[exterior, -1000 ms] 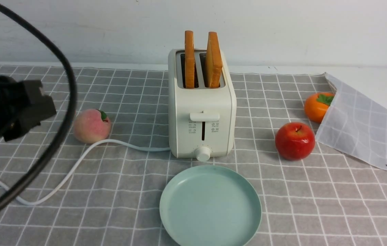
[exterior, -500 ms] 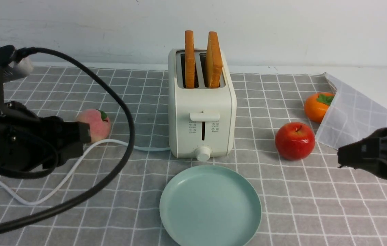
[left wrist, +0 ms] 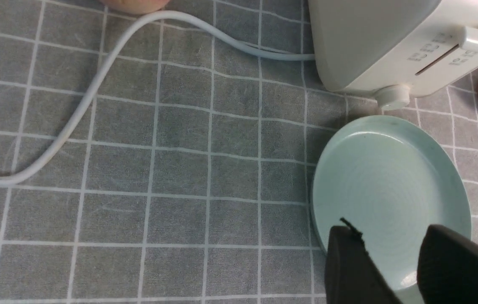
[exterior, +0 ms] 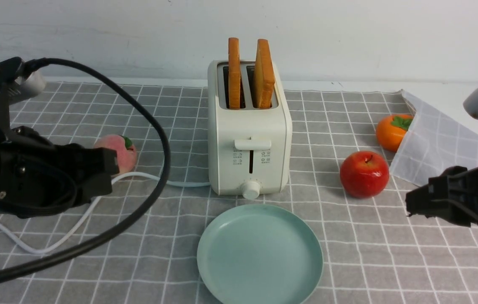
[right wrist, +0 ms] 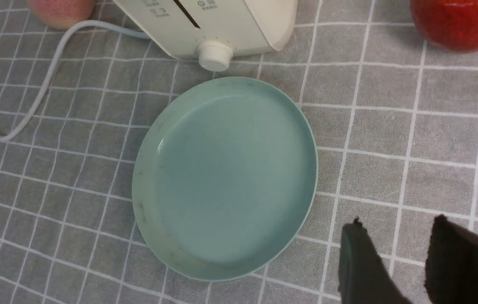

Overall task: Take toasted bread from bread machine on grey coffee table place on plate.
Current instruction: 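Grasp the toast slice in the toaster and pull it up out of the slot with the right gripper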

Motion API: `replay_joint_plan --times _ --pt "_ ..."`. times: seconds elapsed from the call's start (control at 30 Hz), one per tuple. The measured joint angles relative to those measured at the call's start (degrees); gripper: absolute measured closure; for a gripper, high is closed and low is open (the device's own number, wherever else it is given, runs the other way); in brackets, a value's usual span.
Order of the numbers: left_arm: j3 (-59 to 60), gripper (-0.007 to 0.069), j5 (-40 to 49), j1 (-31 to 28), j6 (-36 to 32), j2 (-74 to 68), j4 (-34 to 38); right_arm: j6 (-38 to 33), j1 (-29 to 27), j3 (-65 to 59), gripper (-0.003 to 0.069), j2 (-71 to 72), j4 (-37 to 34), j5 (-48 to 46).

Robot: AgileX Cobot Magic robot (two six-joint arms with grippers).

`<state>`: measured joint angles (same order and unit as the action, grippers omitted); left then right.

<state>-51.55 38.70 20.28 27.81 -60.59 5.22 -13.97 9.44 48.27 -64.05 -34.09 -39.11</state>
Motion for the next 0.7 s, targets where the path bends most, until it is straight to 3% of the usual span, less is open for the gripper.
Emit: replay_joint_plan --times 0.7 --pt "0.0 0.0386 0.7 0.0 -0.4 0.0 0.2 -0.5 0.0 0.0 0.0419 0.0 0.3 -0.7"
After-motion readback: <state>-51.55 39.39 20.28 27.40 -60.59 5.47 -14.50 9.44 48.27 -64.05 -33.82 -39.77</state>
